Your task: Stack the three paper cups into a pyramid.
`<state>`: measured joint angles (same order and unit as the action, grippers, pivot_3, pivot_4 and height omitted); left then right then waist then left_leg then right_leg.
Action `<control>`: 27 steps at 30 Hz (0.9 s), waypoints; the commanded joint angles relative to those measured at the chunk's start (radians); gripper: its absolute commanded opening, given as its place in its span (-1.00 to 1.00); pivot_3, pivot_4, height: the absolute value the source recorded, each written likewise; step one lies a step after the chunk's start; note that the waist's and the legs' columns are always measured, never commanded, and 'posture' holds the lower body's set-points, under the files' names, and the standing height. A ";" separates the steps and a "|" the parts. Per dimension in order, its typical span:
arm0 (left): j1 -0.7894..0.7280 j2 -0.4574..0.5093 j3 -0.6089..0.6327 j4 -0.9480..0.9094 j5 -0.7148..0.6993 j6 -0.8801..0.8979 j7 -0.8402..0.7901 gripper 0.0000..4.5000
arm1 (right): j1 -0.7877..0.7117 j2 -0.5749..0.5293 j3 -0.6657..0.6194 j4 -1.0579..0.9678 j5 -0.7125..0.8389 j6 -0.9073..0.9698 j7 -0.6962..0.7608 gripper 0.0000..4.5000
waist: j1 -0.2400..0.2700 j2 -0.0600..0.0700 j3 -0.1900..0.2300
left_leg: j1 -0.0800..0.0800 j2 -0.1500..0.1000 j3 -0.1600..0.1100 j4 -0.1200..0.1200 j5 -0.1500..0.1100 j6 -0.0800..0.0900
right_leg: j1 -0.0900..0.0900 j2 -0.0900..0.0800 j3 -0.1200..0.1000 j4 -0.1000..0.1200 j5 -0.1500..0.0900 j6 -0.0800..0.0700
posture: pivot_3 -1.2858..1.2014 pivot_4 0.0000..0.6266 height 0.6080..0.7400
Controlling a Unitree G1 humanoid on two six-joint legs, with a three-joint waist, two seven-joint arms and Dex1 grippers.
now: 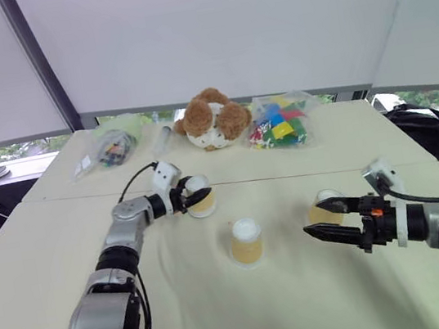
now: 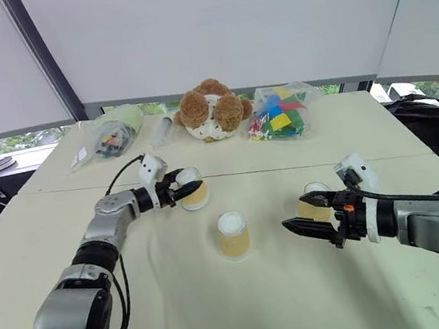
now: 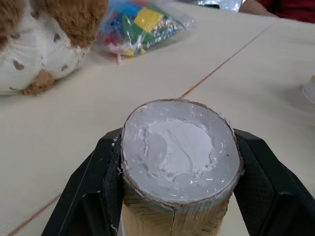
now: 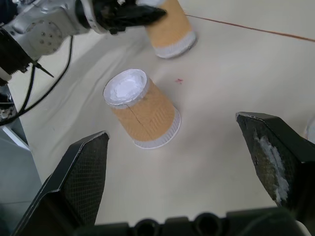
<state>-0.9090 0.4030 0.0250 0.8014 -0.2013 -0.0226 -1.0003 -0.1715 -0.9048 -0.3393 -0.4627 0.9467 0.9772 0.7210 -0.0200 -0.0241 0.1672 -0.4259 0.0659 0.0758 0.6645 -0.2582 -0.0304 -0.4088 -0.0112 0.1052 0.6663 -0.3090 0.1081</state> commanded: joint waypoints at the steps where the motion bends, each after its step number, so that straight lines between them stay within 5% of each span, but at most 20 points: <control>1: 0.158 0.126 0.042 -0.337 -0.122 0.209 -0.118 0.05 | -0.001 -0.027 -0.066 0.031 0.004 -0.025 0.037 1.00 | -0.006 0.001 0.000 | 0.000 0.001 0.000 0.000 0.000 0.000 | 0.000 0.000 0.000 0.000 0.000 0.000 | 0.03 -0.52 1.00; 6: 0.430 0.264 0.081 -0.786 -0.267 0.478 -0.121 0.05 | -0.038 -0.036 -0.031 0.089 -0.019 -0.043 0.081 1.00 | -0.008 0.001 0.000 | 0.001 0.002 0.000 -0.001 0.001 -0.001 | 0.000 -0.001 -0.001 0.002 0.000 0.000 | 0.03 -0.52 1.00; 10: 0.530 0.275 0.105 -0.962 -0.331 0.566 -0.067 0.05 | -0.084 -0.026 0.013 0.118 -0.033 -0.049 0.103 1.00 | 0.011 0.001 0.000 | 0.001 0.001 -0.001 0.003 0.001 -0.001 | 0.003 -0.001 -0.001 0.002 0.000 -0.001 | 0.03 -0.52 1.00; 27: 0.448 0.083 -0.066 -0.841 -0.198 0.367 0.013 0.05 | -0.085 -0.050 -0.008 0.104 -0.018 -0.012 0.117 1.00 | 0.008 0.001 0.000 | 0.001 0.000 -0.001 0.002 0.001 -0.001 | 0.002 -0.001 -0.001 0.001 0.000 0.000 | 0.03 -0.52 1.00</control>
<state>-0.4389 0.4860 -0.0474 -0.0119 -0.4001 0.3612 -0.9926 -0.2571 -0.9358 -0.3053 -0.3248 0.9102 0.9608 0.8333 -0.0123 -0.0233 0.1667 -0.4246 0.0657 0.0743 0.6667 -0.2576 -0.0312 -0.4065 -0.0118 0.1043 0.6676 -0.3090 0.1077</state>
